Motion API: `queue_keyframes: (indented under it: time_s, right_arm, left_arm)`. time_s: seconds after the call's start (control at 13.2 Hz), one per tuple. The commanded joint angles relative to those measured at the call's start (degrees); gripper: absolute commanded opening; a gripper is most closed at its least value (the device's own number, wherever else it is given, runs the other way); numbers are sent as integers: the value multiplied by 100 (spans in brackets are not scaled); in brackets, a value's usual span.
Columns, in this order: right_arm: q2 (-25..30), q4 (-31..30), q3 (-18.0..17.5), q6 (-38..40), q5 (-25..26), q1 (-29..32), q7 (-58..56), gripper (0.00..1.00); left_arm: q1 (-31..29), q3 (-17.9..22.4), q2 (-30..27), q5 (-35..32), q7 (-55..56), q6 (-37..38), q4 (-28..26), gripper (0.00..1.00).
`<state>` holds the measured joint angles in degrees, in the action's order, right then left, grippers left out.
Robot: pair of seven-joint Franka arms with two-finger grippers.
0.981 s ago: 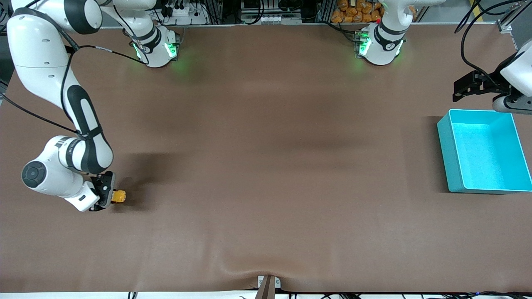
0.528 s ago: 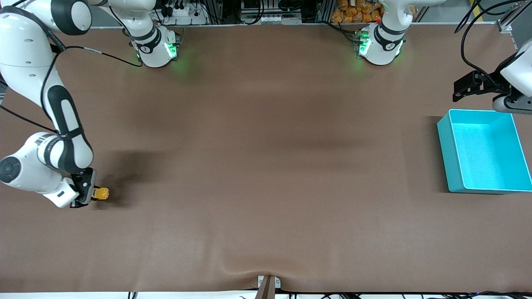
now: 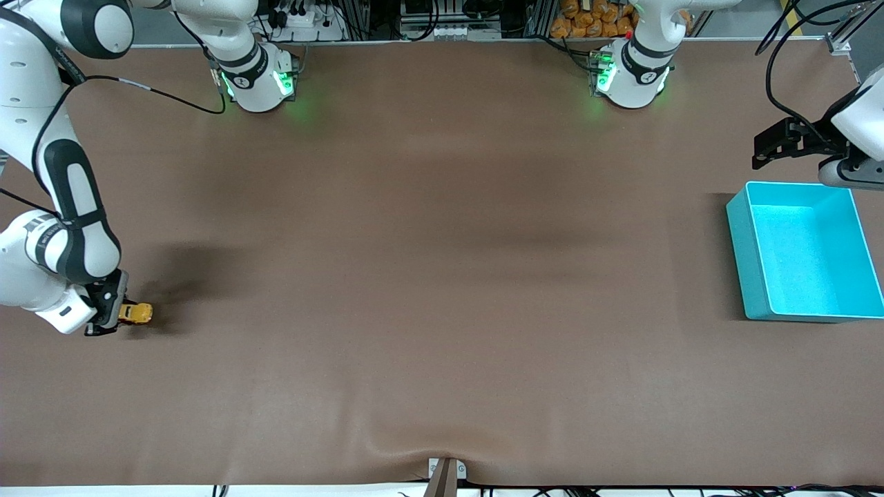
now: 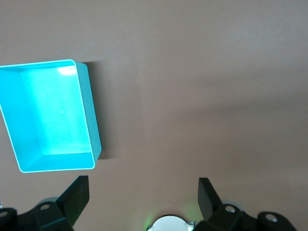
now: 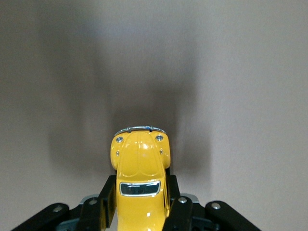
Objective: Wind and store yellow beetle car
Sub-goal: 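Slide the yellow car across the table toward the left gripper, release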
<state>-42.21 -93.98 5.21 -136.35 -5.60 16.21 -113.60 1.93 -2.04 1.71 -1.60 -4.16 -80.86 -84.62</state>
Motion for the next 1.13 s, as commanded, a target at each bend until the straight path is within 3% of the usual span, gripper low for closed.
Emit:
queue_keyframes:
  time_s: [0.0,0.45,1.06]
  right_arm:
    - [-165,134,-56,65,-55,102,-171,100]
    - [-51,494,-56,469,-37,23,-171,100]
    - [11,495,-64,829,-55,-13,-109,100]
  left_arm:
    - [-8,-7,-74,-7,55,35,-46,100]
    - [-8,-7,-74,-7,55,35,-46,100]
    - [18,-15,-66,-7,161,35,-99,100]
